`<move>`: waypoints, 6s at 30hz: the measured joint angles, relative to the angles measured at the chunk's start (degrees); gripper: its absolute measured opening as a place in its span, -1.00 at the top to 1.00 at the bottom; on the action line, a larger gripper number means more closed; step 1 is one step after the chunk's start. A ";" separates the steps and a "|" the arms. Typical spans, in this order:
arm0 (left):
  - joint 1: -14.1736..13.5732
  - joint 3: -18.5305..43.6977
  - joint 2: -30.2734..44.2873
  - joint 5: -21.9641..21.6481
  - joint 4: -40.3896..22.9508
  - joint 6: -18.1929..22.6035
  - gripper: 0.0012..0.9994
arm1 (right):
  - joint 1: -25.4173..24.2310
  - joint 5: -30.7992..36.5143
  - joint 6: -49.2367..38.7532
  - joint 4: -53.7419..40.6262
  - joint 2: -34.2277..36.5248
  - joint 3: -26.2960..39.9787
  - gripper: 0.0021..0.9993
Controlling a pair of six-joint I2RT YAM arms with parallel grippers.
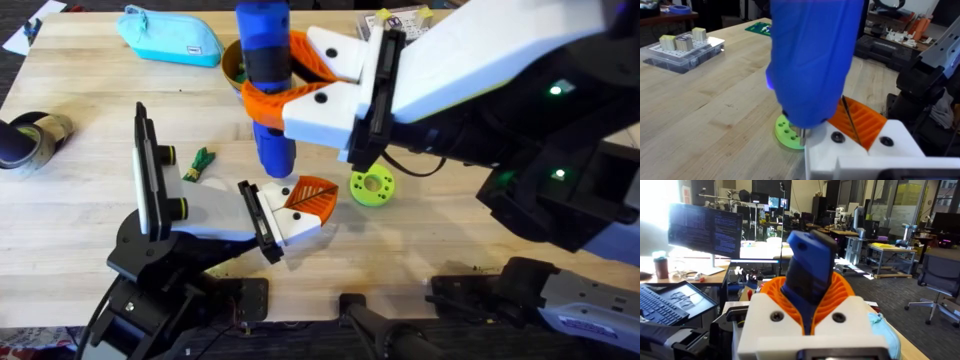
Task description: Pick up the gripper from the table and insert it into the empty holder that is missing its gripper. Then pick up a screw, insert it into the mounting hole, and use the screwdriver to tighten it. Finally, clean up the table by picking up the vegetable and placing it into the bucket.
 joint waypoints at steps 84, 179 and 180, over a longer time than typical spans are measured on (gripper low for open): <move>-0.06 0.00 0.02 0.09 -0.03 -0.32 0.97 | -0.23 -0.39 3.36 -0.60 -4.05 -0.79 0.90; -0.07 0.00 0.04 0.13 -0.12 -0.71 0.97 | -0.25 -0.35 4.64 -2.63 -3.39 -0.83 0.90; -0.07 0.00 0.04 0.15 -0.12 -0.73 0.97 | -0.23 -0.37 4.64 -2.63 -3.39 -0.83 0.90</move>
